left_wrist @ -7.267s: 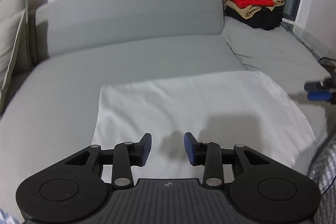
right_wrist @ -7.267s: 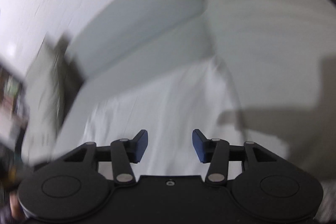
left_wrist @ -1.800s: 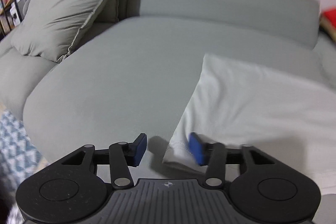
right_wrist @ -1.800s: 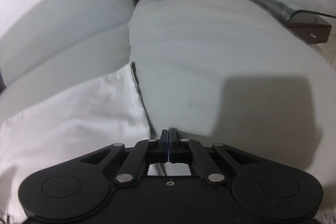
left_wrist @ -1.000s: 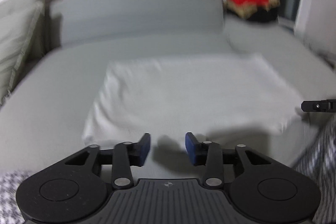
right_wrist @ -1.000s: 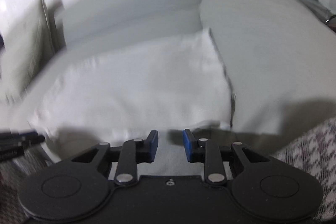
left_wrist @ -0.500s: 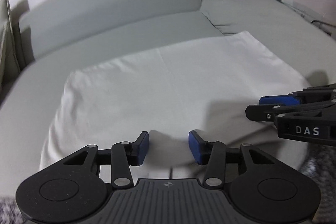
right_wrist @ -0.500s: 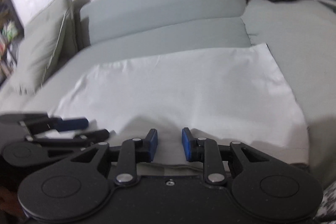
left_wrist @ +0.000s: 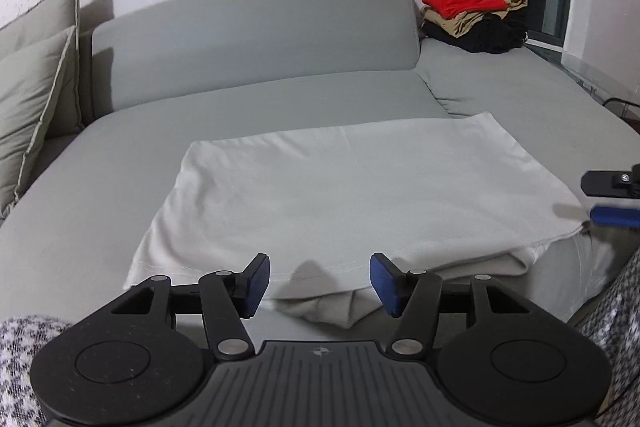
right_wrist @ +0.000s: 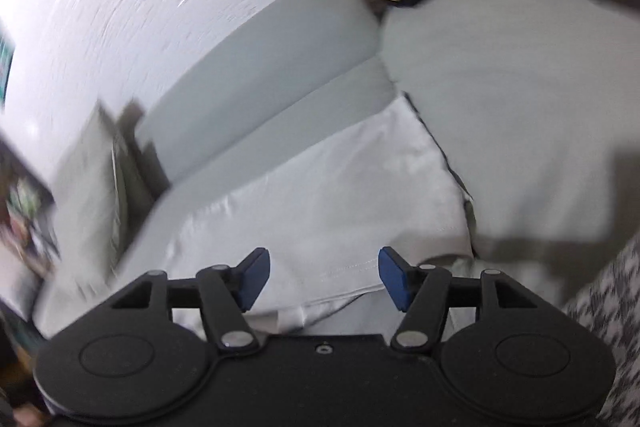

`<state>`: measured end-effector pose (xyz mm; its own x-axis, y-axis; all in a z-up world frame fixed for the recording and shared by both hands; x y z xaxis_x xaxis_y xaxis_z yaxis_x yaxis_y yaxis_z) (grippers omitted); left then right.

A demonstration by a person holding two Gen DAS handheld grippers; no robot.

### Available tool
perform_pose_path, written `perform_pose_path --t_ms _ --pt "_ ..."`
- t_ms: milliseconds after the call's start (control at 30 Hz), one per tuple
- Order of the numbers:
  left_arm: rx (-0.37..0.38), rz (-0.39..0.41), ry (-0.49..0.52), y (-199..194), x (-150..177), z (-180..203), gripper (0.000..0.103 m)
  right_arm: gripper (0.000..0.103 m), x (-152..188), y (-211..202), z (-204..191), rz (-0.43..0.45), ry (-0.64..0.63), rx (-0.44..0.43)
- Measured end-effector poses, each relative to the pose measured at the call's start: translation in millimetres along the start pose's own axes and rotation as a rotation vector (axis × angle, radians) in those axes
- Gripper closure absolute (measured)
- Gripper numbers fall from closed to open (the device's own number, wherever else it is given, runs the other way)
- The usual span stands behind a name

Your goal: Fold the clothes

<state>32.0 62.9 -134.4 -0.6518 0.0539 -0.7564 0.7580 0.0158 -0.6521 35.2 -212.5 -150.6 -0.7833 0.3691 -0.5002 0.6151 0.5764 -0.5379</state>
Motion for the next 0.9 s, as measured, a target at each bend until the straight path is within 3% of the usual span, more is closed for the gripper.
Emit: perform_pose_path --t_ms 100,167,300,467,733,900 --pt "0.009 -0.007 -0.006 1.6 -2.6 3.6 0.047 0.044 -7.6 -3.7 14.6 0.000 0.147 -0.066" --pt "0.015 -0.013 -0.003 1.6 -2.2 5.8 0.047 0.045 0.5 9.5 20.3 -0.081 0.238 -0.110" --pt "0.021 -0.023 0.004 4.0 -1.9 10.1 0.045 0.054 11.4 30.7 41.3 -0.131 0.427 -0.100" --pt "0.024 -0.049 -0.017 10.6 -0.6 7.5 0.045 0.061 9.2 37.6 51.6 -0.042 0.513 -0.077" --pt "0.034 -0.062 -0.069 13.9 -3.5 -3.4 0.045 0.061 4.7 39.3 69.4 0.117 0.645 -0.098" --pt "0.007 -0.056 -0.165 16.4 -16.8 -43.8 0.047 0.061 -6.7 38.8 83.5 0.187 0.664 -0.060"
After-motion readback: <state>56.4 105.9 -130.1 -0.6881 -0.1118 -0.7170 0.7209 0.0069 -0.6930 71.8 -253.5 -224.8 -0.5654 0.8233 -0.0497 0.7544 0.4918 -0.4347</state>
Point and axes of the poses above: each gripper's, at about its wrist camera, not at the fingertips, and y roughly the way its jaws point, z to its right, x to its underside, the point moved 7 cm from there along y, roughly the way its jaws point, and after that the axes turned 1 degree about -z, right-handed, at the moved point
